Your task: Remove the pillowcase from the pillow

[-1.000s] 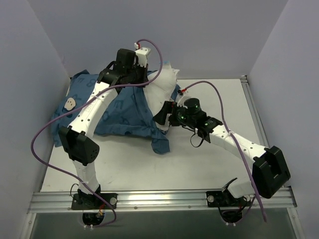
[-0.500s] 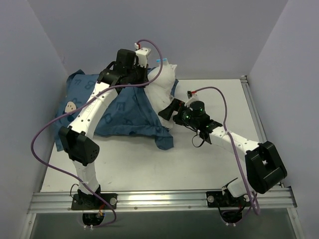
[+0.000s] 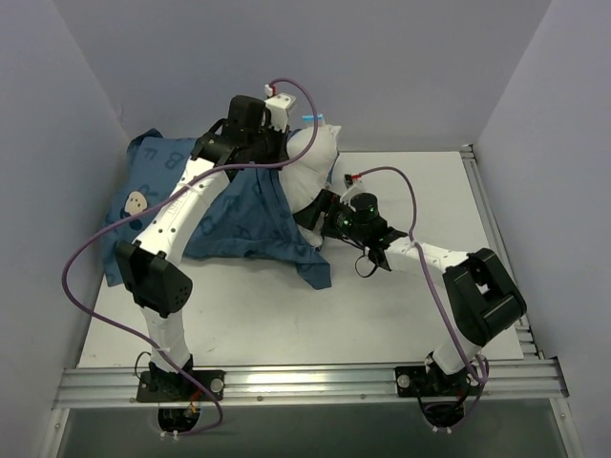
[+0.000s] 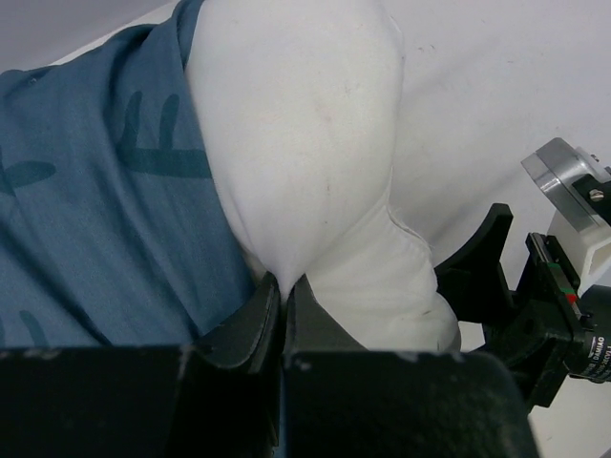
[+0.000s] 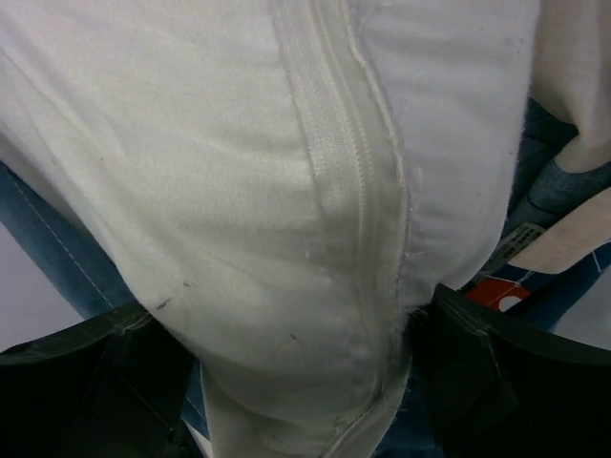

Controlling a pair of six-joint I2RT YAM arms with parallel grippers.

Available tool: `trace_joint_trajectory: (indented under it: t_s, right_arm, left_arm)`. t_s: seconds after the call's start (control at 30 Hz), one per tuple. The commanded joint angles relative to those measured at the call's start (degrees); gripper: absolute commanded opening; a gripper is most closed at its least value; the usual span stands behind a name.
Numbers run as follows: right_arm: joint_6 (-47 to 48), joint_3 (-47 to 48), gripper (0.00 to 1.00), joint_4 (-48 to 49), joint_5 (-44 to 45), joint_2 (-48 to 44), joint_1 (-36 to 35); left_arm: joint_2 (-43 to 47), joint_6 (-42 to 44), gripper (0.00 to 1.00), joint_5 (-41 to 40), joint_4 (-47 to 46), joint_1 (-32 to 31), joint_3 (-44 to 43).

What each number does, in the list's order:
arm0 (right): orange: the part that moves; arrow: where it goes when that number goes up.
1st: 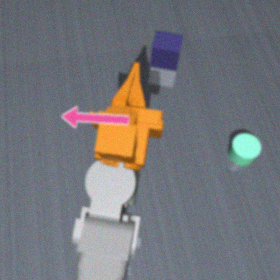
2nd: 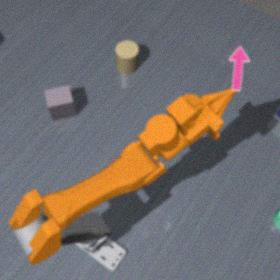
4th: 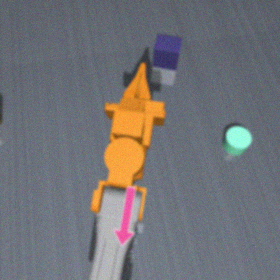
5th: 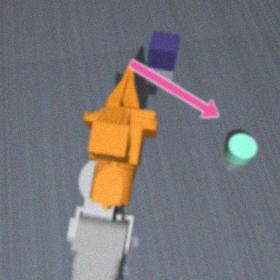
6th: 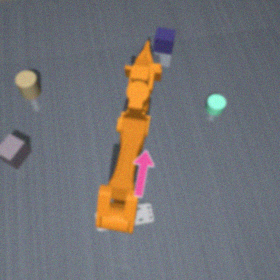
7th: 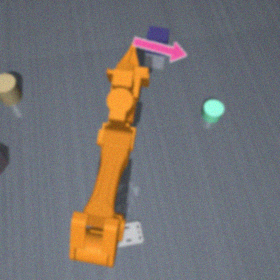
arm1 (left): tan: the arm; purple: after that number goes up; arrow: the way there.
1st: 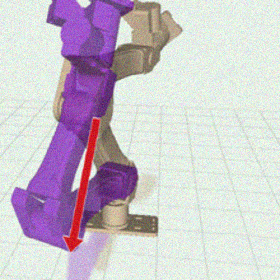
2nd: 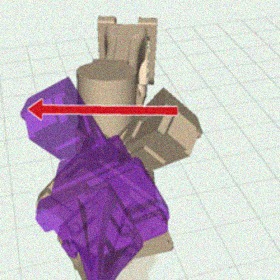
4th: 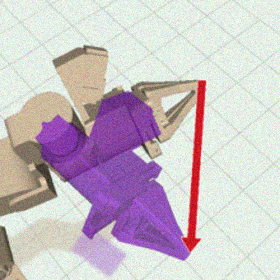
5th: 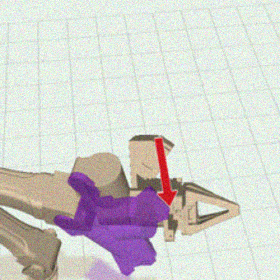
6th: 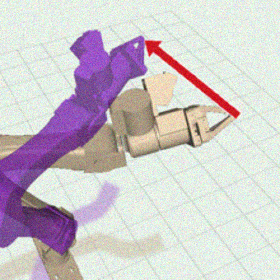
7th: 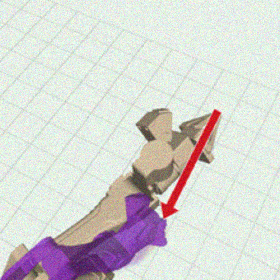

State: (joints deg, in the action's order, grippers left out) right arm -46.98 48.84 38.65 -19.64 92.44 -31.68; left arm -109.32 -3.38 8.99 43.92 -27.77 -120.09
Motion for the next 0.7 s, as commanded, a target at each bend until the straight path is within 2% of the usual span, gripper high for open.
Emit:
trace_joint_trajectory:
  t_s: [0.0, 0.03, 0.1, 0.13, 0.17, 0.23, 0.33, 0.37, 0.4, 0.57, 0.67]
  right_arm:
    - [-1.18, 2.31, 0.81, 7.84, -1.89, -0.16, -0.4]
    - [-1.1, 2.92, 0.78, 7.84, -2.33, 0.19, -0.4]
    - [-1.09, 3.37, 0.6, 8.01, -3.74, 0.63, -0.4]
    - [-1.09, 3.54, 0.37, 8.1, -4.09, 0.89, -0.4]
    - [-1.27, 3.8, 0.22, 8.1, -4.44, 0.98, -0.31]
    - [-1.8, 3.9, 0.0, 7.84, -4.62, 0.98, -0.31]
    - [-2.24, 4.16, 0.0, 7.49, -4.88, 0.81, -0.4]
    - [-2.76, 4.25, 0.0, 7.23, -4.71, 0.72, -0.31]
    - [-3.2, 4.33, 0.0, 7.14, -4.53, 0.72, -0.31]
    - [-8.64, 4.77, 0.0, 10.47, -2.07, 0.81, -0.31]
    - [-11.55, 5.91, 0.0, 13.02, -0.15, 0.63, -1.1]
  left_arm:
    - [2.18, -0.23, 0.02, 5.59, -7.18, -2.11, -2.52]
    - [2.09, -0.23, 0.02, 6.12, -7.18, -2.11, -2.25]
    - [1.92, -0.49, 0.02, 6.47, -7.27, -2.2, -1.81]
    - [1.83, -0.4, 0.02, 6.65, -7.18, -2.2, -1.55]
    - [1.57, -0.14, 0.02, 6.56, -6.92, -2.2, -1.37]
    - [1.21, 0.91, 0.02, 6.21, -6.05, -2.2, -1.37]
    - [0.68, 5.2, 0.63, 5.95, -2.62, -2.2, -1.55]
    - [0.86, 7.57, 0.99, 6.12, -0.7, -2.2, -1.55]
    - [1.03, 8.47, 0.94, 6.47, 0.28, -2.11, -1.63]
    - [5.24, 14.44, 0.94, 8.49, 8.45, -2.11, -2.87]
    - [9.8, 17.17, 0.94, 5.52, 11.97, -2.03, 0.46]
